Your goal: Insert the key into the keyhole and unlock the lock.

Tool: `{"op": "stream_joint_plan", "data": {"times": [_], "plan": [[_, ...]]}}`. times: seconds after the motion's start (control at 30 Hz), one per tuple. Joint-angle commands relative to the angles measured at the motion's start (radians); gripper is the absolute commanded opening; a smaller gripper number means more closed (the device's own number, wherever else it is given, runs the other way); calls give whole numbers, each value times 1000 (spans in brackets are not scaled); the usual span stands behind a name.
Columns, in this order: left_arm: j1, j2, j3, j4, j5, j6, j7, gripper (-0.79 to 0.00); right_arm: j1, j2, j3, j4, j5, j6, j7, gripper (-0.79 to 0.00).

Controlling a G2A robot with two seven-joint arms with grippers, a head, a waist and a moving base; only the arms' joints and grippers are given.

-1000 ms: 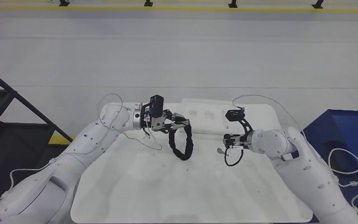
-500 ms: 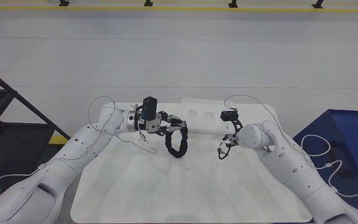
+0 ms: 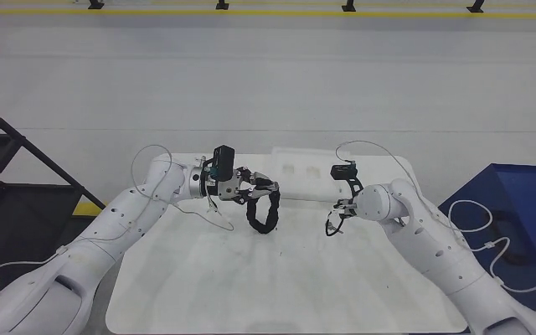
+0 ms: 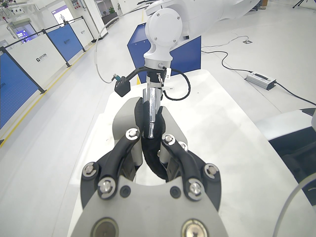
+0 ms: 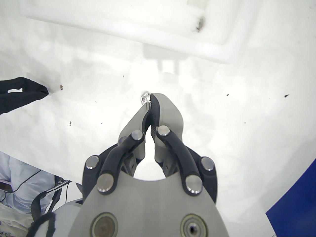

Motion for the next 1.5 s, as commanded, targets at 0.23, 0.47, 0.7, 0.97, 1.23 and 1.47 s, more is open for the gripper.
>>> {"op": "stream_joint_plan", "data": {"times": [0.23, 0.47, 0.7, 0.97, 1.23, 1.47], "plan": [[0, 0, 0, 0, 0, 0, 0, -785, -130, 11, 117, -80, 165, 173, -72, -785], [0, 0, 0, 0, 0, 0, 0, -785, -165, -3, 114, -66, 211, 271, -138, -696], [0, 0, 0, 0, 0, 0, 0, -785, -137, -30, 83, 1, 255, 310, -178, -591], [0, 0, 0, 0, 0, 0, 0, -785, -87, -66, 46, 129, 328, 270, -205, -634], [0, 0, 0, 0, 0, 0, 0, -785, -59, -87, 20, 188, 342, 279, -208, -619], [0, 0, 0, 0, 0, 0, 0, -785, -56, -92, 27, 195, 348, 270, -211, -619]]}}
